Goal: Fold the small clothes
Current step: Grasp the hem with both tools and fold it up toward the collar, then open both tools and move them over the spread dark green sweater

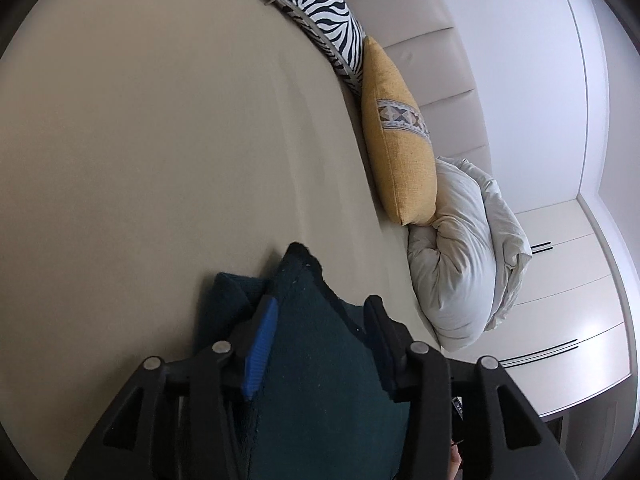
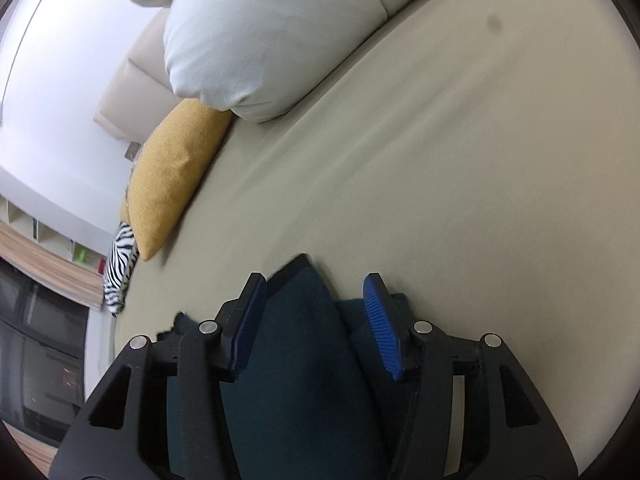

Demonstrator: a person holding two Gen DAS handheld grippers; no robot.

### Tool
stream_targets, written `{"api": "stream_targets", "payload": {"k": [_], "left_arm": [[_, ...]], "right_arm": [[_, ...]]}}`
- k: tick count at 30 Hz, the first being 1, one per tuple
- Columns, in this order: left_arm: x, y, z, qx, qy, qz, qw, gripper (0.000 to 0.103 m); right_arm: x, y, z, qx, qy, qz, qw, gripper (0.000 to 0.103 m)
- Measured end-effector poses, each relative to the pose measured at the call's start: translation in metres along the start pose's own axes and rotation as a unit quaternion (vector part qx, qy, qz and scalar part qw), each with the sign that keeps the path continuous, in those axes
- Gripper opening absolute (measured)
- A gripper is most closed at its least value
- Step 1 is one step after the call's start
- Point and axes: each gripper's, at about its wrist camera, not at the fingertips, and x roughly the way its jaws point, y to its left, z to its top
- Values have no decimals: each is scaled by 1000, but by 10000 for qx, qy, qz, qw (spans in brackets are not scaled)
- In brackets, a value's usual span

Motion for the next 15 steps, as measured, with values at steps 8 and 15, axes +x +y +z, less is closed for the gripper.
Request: {"api": "stream_targets", "payload": {"k": [8, 15], "left_arm": [[-33, -24, -45, 832, 42, 321, 9960, 47], [-27, -48, -94, 1985, -46, 993, 9750, 48]], "right_arm": [[-55, 21, -36, -797, -57, 78, 9968, 50], [-54, 74, -102, -1910, 502, 546, 9788, 50]]}}
